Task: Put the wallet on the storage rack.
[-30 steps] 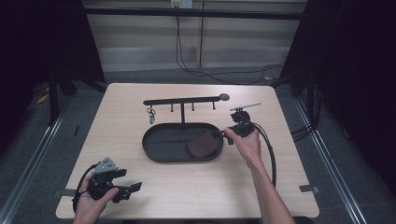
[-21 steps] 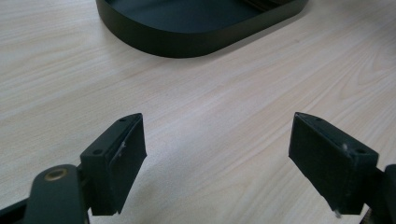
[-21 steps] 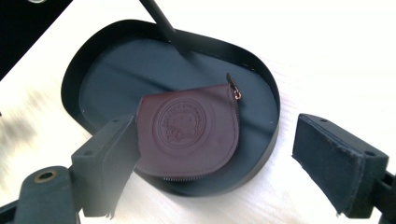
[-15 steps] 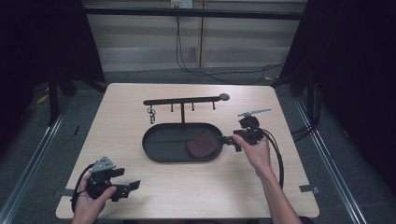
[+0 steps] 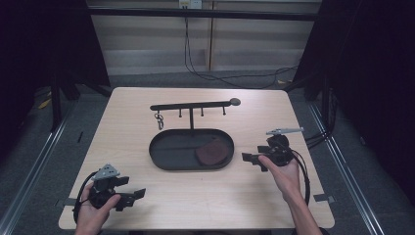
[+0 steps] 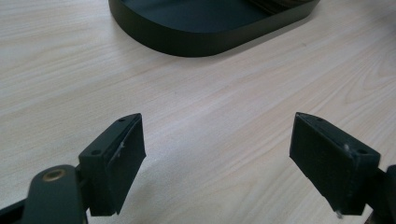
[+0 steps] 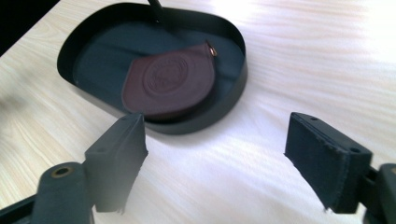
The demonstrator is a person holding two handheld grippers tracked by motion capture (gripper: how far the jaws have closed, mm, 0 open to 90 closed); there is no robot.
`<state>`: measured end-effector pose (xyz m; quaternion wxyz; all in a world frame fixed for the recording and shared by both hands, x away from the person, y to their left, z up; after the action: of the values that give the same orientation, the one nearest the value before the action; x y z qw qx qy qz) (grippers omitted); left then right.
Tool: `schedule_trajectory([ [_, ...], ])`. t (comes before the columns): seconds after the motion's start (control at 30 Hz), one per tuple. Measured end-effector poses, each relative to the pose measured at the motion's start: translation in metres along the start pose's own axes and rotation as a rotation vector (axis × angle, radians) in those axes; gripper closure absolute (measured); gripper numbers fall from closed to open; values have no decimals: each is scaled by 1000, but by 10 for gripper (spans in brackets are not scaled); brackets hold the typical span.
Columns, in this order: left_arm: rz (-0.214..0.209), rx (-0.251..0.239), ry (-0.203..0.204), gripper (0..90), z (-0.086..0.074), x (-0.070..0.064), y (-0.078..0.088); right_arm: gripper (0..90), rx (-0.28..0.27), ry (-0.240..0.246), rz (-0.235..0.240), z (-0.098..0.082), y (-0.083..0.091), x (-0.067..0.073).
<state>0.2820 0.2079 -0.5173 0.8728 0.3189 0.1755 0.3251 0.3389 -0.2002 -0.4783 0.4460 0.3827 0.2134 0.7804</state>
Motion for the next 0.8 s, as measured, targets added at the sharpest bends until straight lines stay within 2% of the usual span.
schedule_trajectory([
  [0.07,1,0,0,181,0,0,0,217,5,-21,-1,-6,5,-3],
  [0.2,0,-1,-6,181,0,0,1,215,-16,-29,-4,-18,15,-9],
  [0.43,-1,-3,1,181,1,-1,0,208,-50,-12,-16,-36,31,-15],
  [0.57,-3,14,-13,181,-1,-2,-2,208,-58,-25,-21,-47,38,-22],
  [0.7,-4,11,-12,181,-1,-2,-2,203,-71,-28,-33,-58,44,-29],
  [0.8,-3,10,-9,181,-1,-2,-1,204,-119,-30,-37,-65,51,-33],
])
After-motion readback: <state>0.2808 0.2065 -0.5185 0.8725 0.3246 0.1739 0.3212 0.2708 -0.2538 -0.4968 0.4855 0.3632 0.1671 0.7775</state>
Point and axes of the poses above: each handheld gripper's, and its own axes: y roughly backward along the jaws, z roughly out of its top, x roughly to its left, the point moved 8 cm from there along -y, roughly forward along the jaws, and after that the axes turned 10 degrees about -y, right-handed, at the moved point
